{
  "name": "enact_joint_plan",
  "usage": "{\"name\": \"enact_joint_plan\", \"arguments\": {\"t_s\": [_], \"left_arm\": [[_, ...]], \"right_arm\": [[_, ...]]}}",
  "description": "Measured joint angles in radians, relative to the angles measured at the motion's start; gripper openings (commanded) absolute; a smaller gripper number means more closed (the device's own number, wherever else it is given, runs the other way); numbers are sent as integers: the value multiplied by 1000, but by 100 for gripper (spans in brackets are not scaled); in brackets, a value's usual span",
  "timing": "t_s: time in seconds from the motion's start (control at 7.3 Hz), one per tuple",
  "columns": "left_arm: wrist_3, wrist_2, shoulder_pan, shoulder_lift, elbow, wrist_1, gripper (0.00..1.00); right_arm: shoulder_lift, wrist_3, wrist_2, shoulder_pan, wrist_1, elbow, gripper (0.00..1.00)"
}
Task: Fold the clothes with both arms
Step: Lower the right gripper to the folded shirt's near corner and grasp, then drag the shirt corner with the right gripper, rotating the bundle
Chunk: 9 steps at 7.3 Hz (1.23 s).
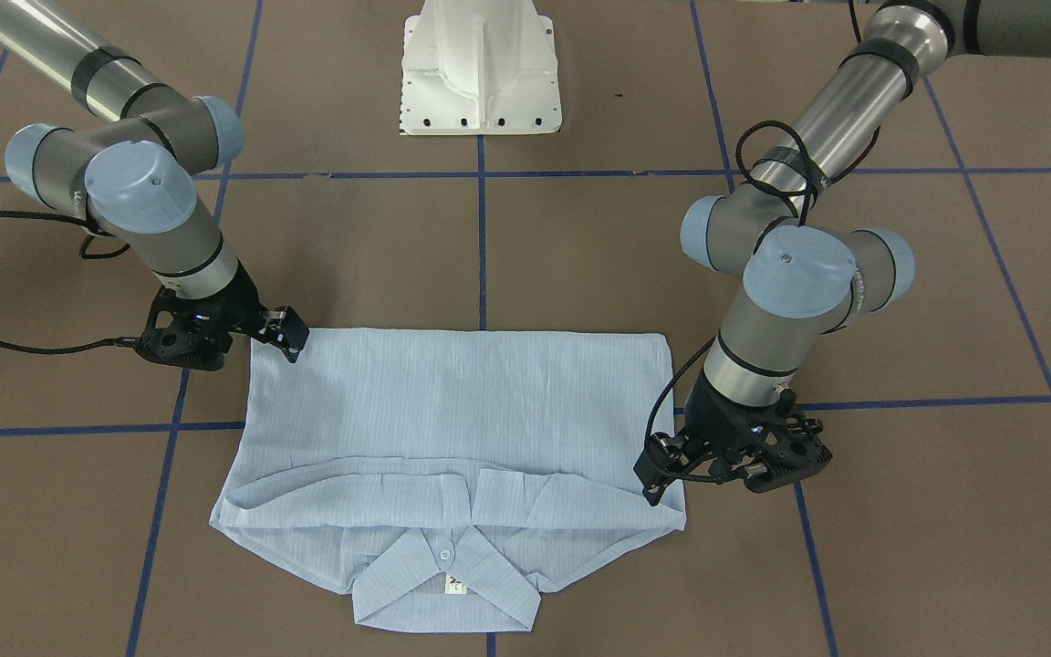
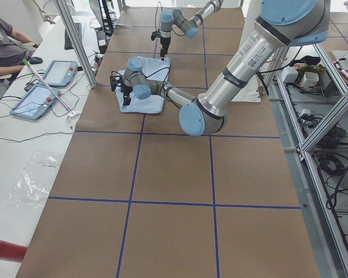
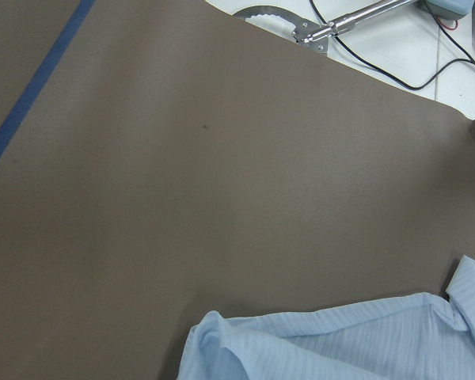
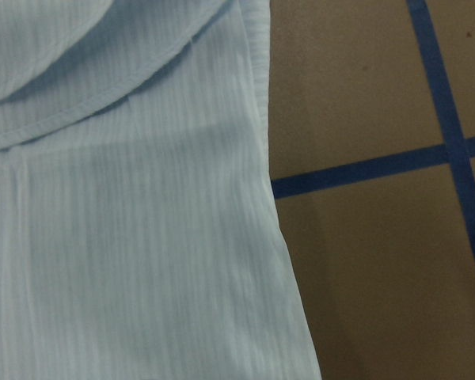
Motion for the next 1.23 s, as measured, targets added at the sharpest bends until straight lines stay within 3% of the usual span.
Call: {"name": "enact_joint_plan", "arguments": {"t_s": [0.14,0.27,0.41,0.96,1.23], "left_arm": [[2,0,0,9,-12,0,100],[5,0,0,21,-28,0,100],[7,0,0,30,-40,0,100],[7,1,0,35,-51,0,99],[6,4,-1,39,-62,2,99]], "right_arm": [[-2,-5,5,-2,0,-3,45],[-4,-9,6,-4,-1,-5,12],[-8,-10,7,-6,-1,-8,0],[-23,-8,28,-7,1,13,0],[-95,-10,55,-20,1,102,0]]}}
